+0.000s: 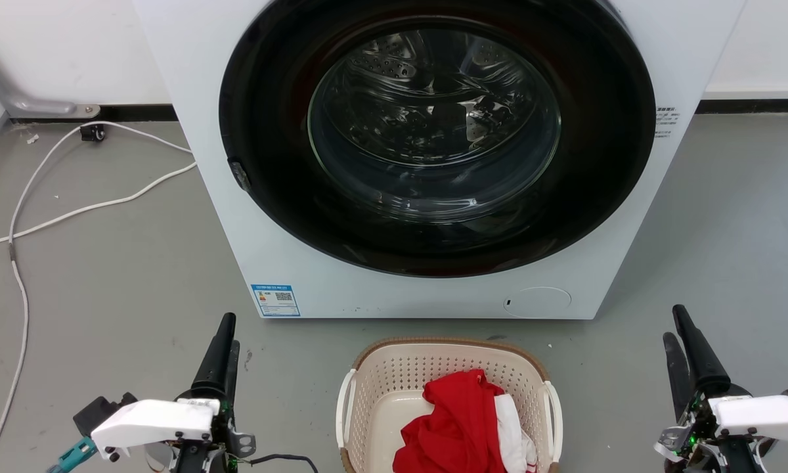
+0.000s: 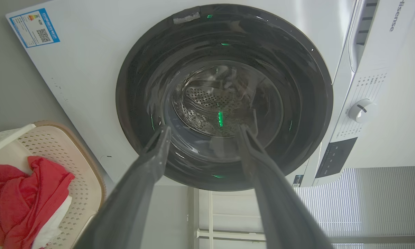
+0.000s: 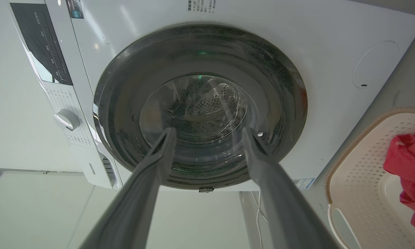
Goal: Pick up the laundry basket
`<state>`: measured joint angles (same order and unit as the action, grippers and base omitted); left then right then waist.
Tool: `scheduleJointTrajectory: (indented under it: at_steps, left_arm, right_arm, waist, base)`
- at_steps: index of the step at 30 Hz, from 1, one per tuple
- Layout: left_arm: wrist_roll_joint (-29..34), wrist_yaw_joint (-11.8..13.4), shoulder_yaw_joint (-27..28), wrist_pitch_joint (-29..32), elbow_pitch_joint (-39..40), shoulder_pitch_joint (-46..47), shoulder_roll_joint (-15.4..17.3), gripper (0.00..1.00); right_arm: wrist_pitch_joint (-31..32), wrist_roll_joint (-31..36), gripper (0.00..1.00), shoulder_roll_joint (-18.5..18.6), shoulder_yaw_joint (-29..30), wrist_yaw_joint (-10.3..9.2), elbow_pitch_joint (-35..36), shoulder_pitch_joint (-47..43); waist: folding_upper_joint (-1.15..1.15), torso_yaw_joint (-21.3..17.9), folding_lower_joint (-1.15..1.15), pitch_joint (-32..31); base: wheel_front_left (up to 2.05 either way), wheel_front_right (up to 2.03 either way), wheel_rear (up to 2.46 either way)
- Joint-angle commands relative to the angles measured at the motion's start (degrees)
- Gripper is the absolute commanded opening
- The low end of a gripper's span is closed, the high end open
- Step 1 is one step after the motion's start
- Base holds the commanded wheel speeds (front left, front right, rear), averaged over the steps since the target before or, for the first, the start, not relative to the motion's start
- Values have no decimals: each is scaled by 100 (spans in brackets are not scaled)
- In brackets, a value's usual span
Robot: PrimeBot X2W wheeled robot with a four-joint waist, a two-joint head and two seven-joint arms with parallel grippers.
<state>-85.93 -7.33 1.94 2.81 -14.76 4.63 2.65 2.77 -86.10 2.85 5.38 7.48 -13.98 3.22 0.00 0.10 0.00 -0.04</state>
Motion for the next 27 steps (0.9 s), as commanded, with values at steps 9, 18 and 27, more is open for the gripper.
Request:
scheduleJointTrajectory:
  at_steps: [9, 18, 27]
  left_arm:
    - [1205, -9, -192, -248, 239, 164, 21, 100]
    - [2352, 66, -381, -454, 304, 180, 22, 100]
    - [3295, 160, -578, -641, 300, 216, 23, 100]
  right_arm:
    - [-248, 1647, 100, 63, -10, 1, 361, 1]
    - [-453, 3068, 100, 44, -49, 1, 553, -57]
    - [-623, 4111, 100, 32, -120, 1, 586, -111]
  waist:
    - [0, 12, 0, -15]
    - [0, 16, 0, -29]
    - [0, 23, 0, -35]
  base:
    - [0, 0, 0]
    - [0, 0, 0]
    - [0, 0, 0]
